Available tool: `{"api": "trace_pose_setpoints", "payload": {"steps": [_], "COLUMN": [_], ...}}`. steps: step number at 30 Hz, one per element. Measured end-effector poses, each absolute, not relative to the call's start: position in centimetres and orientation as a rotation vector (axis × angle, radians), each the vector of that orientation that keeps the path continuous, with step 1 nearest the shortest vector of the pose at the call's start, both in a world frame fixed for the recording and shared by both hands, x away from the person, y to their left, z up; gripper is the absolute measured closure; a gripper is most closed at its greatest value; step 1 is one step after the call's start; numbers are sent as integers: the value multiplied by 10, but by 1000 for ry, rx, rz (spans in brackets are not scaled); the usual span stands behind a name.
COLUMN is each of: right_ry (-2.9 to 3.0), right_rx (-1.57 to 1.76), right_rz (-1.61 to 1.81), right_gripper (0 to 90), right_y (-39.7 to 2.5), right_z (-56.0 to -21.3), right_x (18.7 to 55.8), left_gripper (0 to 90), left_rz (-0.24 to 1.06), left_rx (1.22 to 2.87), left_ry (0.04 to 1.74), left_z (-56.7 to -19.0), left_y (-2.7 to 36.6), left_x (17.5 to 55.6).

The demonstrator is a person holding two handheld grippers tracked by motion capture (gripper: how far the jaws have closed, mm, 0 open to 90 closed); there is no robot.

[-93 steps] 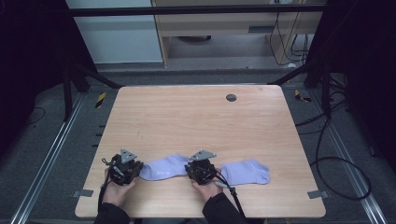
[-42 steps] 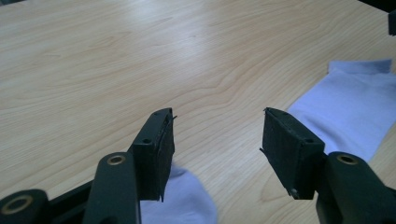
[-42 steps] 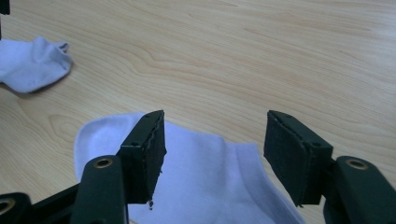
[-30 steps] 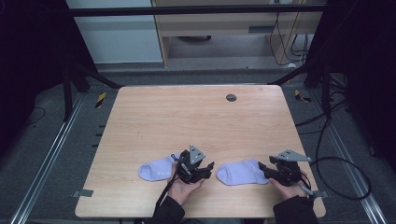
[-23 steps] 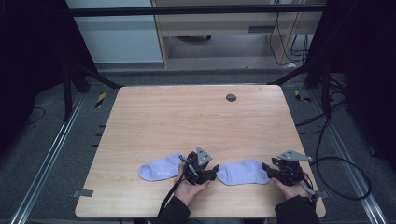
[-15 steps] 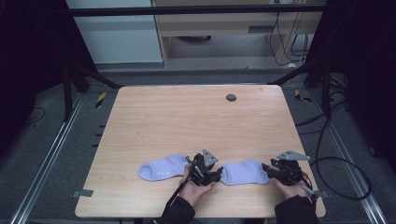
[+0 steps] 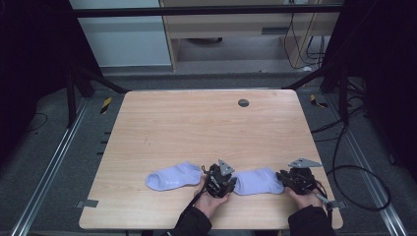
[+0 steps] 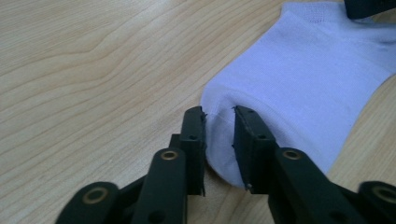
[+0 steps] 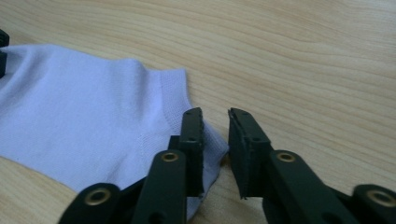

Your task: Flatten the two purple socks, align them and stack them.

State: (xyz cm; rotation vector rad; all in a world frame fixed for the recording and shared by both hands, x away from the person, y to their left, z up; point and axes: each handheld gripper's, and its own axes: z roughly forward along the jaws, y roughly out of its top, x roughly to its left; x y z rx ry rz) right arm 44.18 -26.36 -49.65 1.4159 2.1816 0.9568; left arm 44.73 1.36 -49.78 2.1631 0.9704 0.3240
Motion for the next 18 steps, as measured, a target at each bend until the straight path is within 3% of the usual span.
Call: {"api": "trace_pose_setpoints", "payload": {"steps": [3,18], "right_ry": [2195,2190], "right_rx": [1414,1307], "right_rz": [941,1099], "right_gripper": [869,877], "right_y": [-261,-241], "right_z": [-496,-462], "right_x": [442,419], "left_gripper": [857,878], "left_rz": [314,292], "left_rx": [2153,2050], "left_ry": [978,953], "left_z": [-498,-473], "left_y": [14,53], "left_x": [447,432]}}
